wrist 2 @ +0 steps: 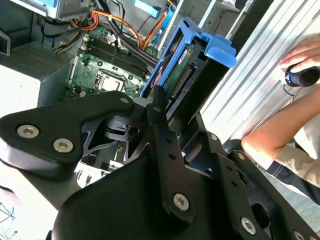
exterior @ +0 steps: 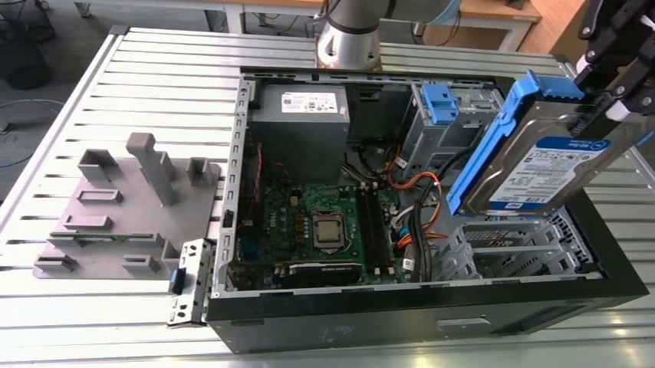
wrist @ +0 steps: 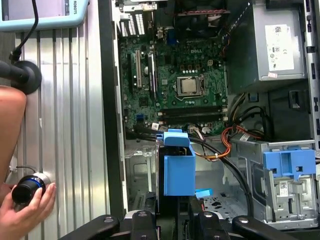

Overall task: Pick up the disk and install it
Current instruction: 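Pick up the disk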

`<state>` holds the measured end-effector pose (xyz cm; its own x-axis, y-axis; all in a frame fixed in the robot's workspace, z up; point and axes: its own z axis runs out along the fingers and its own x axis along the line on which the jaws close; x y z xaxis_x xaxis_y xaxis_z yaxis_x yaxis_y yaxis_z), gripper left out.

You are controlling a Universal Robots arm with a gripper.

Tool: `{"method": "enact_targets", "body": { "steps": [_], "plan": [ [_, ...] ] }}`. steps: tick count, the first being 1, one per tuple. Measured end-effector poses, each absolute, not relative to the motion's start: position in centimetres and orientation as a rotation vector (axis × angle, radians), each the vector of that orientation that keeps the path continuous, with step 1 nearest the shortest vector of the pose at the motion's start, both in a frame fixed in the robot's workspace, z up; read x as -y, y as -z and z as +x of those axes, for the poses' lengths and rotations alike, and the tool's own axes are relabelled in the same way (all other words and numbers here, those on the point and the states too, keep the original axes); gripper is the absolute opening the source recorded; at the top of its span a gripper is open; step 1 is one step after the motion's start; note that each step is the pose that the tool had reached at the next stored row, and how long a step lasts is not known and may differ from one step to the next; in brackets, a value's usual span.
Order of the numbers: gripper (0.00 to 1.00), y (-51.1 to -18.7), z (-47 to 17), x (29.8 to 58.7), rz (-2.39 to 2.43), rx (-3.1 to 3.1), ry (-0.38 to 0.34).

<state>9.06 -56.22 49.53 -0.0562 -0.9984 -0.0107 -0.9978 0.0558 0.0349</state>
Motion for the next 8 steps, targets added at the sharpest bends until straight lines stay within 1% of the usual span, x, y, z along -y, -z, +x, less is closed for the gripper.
{"method": "enact_targets", "body": {
  "steps": [8],
  "plan": [
    [0.35, -49.4, 10.7, 56.2, 2.148, 2.27, 0.051]
  ]
}}
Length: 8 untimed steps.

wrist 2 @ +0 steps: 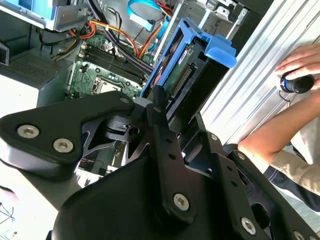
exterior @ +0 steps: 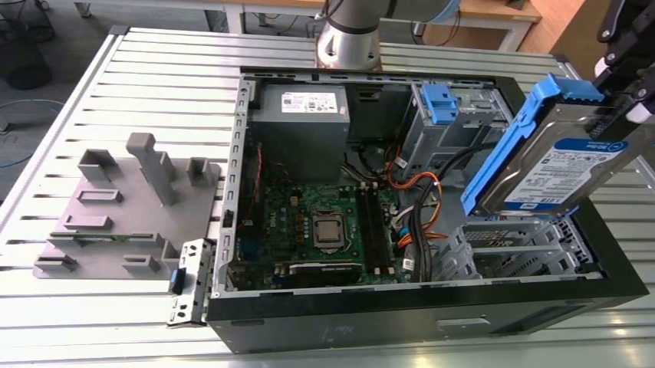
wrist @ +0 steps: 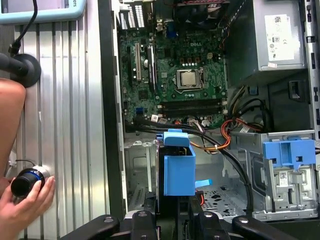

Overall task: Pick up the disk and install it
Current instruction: 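Pick up the disk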

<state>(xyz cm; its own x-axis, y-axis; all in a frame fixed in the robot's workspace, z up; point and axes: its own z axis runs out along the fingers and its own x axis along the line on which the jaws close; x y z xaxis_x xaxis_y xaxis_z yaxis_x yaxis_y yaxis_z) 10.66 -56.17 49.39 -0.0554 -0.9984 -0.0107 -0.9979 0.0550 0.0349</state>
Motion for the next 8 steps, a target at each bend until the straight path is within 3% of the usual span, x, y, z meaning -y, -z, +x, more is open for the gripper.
{"method": "enact_targets", "body": {
  "steps": [8],
  "plan": [
    [0.35, -49.29, 11.03, 56.19, 2.165, 2.269, 0.071]
  ]
}}
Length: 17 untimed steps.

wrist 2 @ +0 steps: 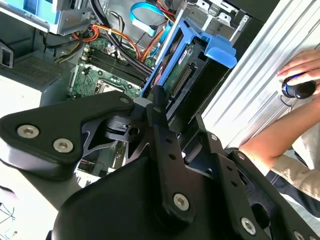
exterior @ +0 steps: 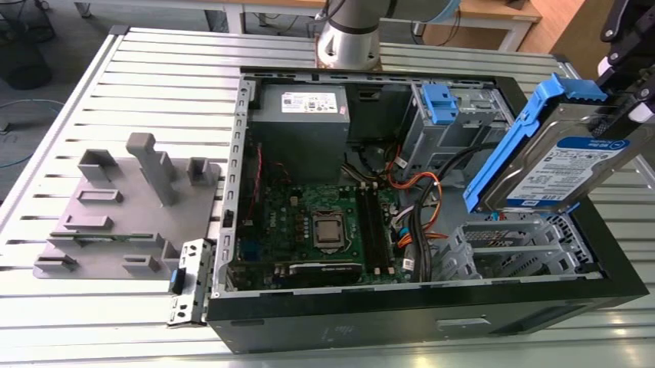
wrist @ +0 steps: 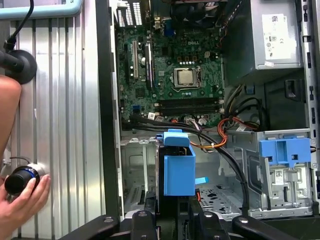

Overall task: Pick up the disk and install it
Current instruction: 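Pick up the disk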

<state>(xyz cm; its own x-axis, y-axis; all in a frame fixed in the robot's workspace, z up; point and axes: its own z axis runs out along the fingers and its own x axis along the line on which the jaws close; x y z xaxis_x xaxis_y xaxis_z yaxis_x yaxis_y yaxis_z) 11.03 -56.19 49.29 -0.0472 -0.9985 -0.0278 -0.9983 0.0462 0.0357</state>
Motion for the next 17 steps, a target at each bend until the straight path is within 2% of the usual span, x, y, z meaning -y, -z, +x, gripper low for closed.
{"method": "enact_targets", "body": {
  "steps": [14, 17],
  "plan": [
    [0.35, -49.28, 11.04, 56.22, 2.171, 2.273, 0.088],
    [0.35, -49.24, 11.07, 56.23, 2.158, 2.26, 0.121]
  ]
}}
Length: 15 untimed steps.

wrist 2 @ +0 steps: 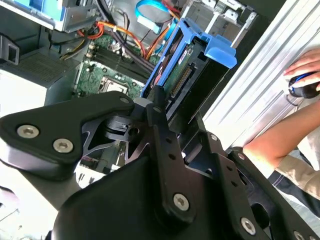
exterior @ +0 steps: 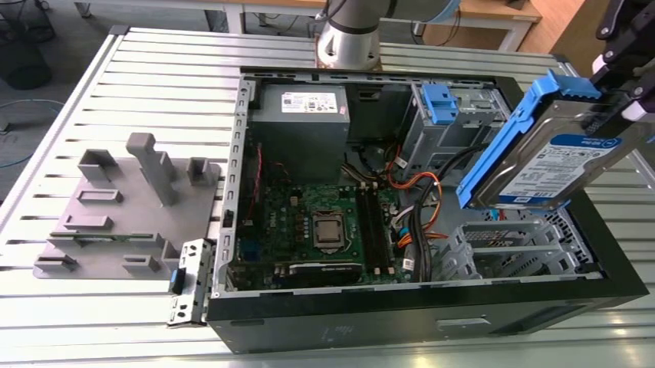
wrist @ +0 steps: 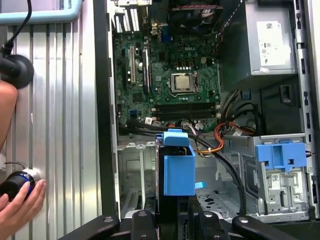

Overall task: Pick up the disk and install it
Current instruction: 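Pick up the disk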

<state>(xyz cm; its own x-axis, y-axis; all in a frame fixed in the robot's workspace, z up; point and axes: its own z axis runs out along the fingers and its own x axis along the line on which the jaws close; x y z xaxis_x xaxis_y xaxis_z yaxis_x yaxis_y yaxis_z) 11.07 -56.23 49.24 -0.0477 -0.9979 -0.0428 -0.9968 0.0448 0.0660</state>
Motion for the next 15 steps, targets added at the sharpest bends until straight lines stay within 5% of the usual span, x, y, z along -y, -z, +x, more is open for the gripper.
{"method": "enact_targets", "body": {
  "steps": [15],
  "plan": [
    [0.35, -48.91, 11.11, 56.25, 2.154, 2.238, 0.16]
  ]
}}
